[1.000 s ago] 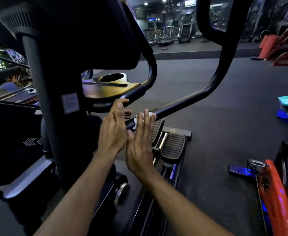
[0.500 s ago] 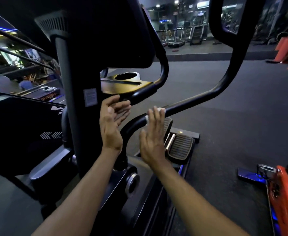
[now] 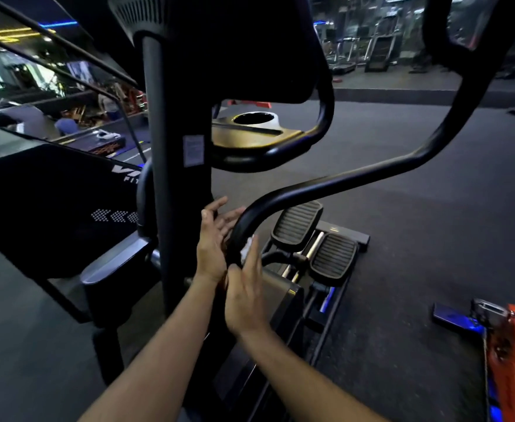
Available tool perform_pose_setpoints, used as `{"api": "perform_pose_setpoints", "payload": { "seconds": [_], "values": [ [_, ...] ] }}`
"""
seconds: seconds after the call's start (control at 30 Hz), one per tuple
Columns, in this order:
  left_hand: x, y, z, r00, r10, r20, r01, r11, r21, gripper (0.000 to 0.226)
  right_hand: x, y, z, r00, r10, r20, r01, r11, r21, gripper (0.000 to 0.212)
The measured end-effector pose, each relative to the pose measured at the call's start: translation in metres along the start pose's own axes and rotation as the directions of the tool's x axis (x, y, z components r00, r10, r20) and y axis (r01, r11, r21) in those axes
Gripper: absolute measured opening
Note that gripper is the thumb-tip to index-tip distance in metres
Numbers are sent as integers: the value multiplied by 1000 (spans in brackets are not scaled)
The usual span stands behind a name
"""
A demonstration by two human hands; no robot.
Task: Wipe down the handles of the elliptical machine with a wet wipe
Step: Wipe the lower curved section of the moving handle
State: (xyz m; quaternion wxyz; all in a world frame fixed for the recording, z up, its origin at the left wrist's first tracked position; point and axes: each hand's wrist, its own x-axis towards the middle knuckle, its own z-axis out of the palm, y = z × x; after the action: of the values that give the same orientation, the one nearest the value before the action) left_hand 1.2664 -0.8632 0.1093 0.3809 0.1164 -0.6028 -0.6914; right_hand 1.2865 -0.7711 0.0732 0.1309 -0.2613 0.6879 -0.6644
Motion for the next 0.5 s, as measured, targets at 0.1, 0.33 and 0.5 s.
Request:
{"api": "perform_pose_setpoints", "payload": {
  "seconds": [0.1,0.33,0.5],
  "values": [
    [0,0,6,1000,19,-7,-19,999,-33,64,30,-32,-13,966,251,62,-246,816,524,36],
    [-8,-3,9,992,124,8,-123,977,173,47,92,-84,-66,901,426,83,-213,268,940,52],
    [-16,8,25,853,481,204,-495,622,606,49,104,-90,-102,861,502,87,-214,201,956,71]
  ]
}}
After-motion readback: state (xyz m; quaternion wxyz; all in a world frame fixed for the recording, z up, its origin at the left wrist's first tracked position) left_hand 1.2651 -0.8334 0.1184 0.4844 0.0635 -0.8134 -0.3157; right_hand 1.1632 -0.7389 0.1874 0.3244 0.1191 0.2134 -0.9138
